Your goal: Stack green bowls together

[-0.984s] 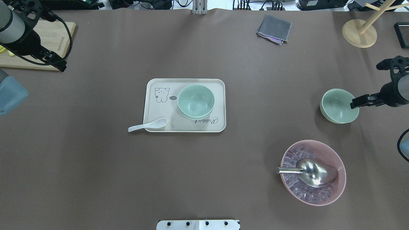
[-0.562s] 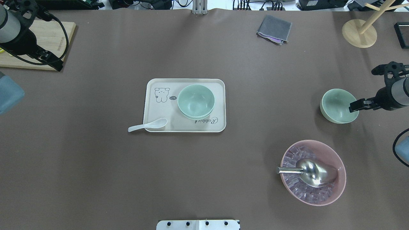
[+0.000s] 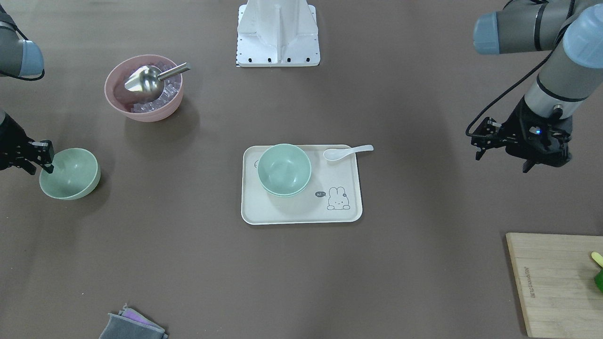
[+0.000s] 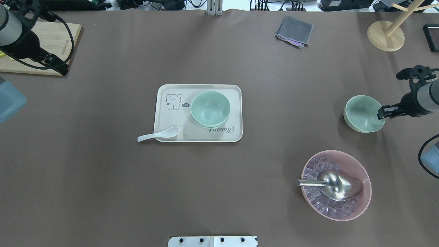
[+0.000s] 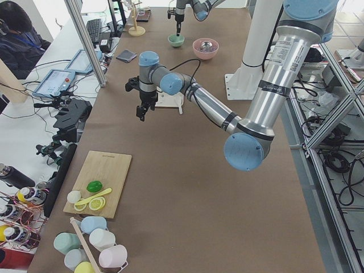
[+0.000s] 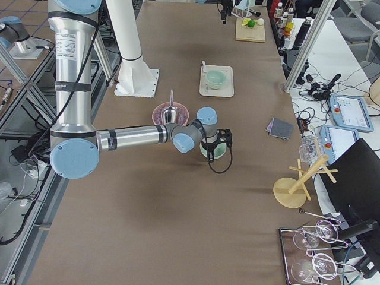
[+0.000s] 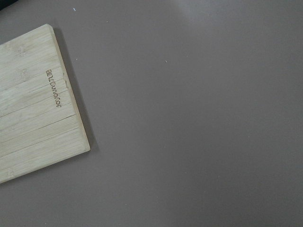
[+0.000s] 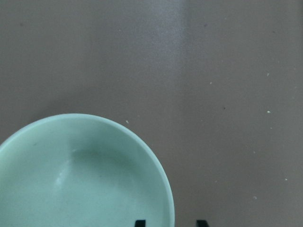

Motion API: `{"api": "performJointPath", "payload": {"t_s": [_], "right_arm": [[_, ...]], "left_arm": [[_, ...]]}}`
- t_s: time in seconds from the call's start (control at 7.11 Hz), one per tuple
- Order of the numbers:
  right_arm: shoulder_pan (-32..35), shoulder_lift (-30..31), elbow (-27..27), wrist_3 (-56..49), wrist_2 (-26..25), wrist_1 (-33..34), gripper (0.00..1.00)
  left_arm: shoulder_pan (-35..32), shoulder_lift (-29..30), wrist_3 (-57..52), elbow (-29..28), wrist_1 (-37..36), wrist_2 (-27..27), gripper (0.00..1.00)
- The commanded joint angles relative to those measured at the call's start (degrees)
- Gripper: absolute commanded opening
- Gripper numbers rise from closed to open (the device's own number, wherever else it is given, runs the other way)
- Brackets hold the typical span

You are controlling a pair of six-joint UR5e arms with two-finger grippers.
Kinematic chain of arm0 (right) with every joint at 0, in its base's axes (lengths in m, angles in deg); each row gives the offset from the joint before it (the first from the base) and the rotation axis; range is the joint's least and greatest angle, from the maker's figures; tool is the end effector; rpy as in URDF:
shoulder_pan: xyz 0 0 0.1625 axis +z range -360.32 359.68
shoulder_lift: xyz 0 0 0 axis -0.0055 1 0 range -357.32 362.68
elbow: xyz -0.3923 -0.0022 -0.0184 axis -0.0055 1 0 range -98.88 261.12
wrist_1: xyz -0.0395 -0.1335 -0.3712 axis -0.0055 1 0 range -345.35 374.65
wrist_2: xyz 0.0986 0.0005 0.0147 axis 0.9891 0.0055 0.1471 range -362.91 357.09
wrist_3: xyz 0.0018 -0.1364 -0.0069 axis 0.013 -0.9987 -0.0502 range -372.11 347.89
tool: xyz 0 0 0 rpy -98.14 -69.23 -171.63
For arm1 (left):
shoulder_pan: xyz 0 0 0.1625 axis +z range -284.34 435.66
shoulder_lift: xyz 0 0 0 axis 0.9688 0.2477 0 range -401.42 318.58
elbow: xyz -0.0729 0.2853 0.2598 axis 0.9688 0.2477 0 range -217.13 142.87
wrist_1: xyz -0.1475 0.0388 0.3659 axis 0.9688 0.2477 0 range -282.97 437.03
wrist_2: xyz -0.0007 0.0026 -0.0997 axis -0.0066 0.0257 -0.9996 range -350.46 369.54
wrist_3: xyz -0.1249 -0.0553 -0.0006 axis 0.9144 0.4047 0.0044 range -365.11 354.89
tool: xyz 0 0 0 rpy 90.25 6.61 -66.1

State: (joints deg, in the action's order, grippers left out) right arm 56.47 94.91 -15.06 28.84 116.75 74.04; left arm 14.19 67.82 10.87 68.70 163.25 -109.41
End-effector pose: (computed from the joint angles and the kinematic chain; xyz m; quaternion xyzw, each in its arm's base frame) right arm -0.2225 -0.4599 0.5702 0.0818 -0.3682 -0.0136 0.9261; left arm 0.2191 -0.5436 0.3691 0.1505 0.3216 0.1689 0.9194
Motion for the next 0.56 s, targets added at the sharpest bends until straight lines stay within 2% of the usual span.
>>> {"api": "performJointPath", "payload": {"t_s": [0.0,0.42], "right_arm": [[0.0,-0.4,0.1,0.0,0.0,0.0,0.42],[0.0,-0.3,0.0,0.0,0.1,0.0,0.28]], "left_arm": [[0.0,0.0,0.0,0.0,0.0,0.1,0.98],[0.0,0.0,0.1,0.0,0.0,0.1,0.98]]}}
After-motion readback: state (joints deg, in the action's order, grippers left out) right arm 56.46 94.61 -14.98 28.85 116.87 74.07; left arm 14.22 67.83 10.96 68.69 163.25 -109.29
